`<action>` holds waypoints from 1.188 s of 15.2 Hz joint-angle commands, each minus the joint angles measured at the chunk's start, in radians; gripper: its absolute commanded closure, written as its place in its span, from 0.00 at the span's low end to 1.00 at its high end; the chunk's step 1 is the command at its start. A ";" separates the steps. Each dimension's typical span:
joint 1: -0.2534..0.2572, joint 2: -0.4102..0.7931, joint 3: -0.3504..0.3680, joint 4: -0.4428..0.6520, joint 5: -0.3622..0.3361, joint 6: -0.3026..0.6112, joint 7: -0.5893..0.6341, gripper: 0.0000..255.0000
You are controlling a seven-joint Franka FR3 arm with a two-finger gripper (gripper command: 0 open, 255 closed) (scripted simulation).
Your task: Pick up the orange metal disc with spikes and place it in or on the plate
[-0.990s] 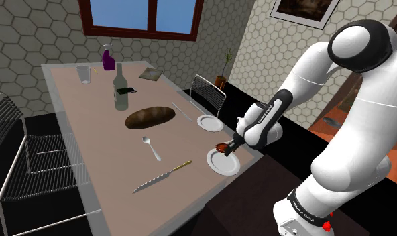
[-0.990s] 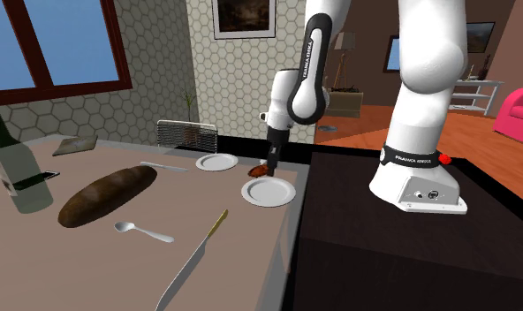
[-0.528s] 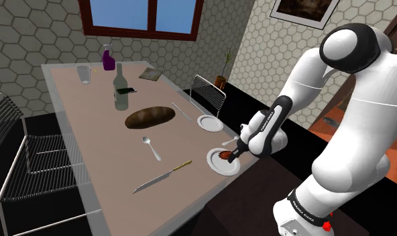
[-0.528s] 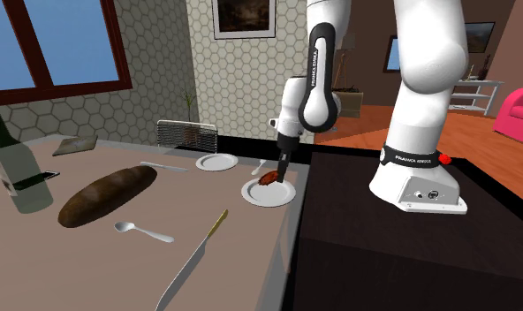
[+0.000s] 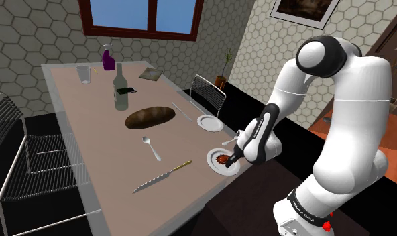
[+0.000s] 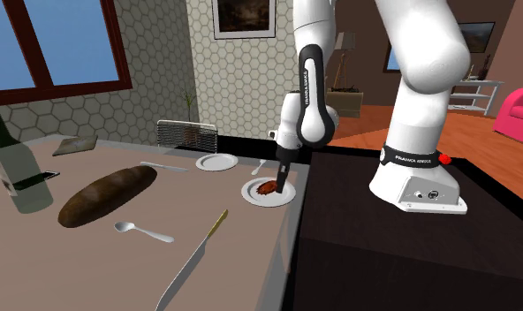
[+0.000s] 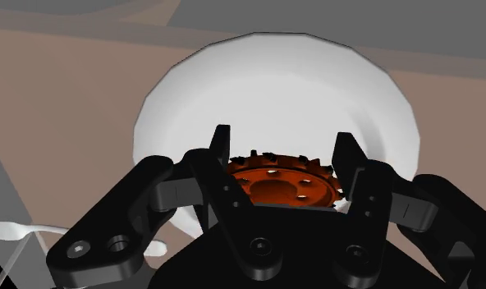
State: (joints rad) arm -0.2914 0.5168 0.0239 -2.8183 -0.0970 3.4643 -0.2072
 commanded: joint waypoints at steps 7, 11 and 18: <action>0.006 0.058 -0.006 0.025 0.003 0.034 -0.004 1.00; 0.006 0.058 -0.006 0.025 0.003 0.034 -0.004 0.00; -0.025 -0.114 0.013 -0.055 -0.016 -0.059 0.005 0.00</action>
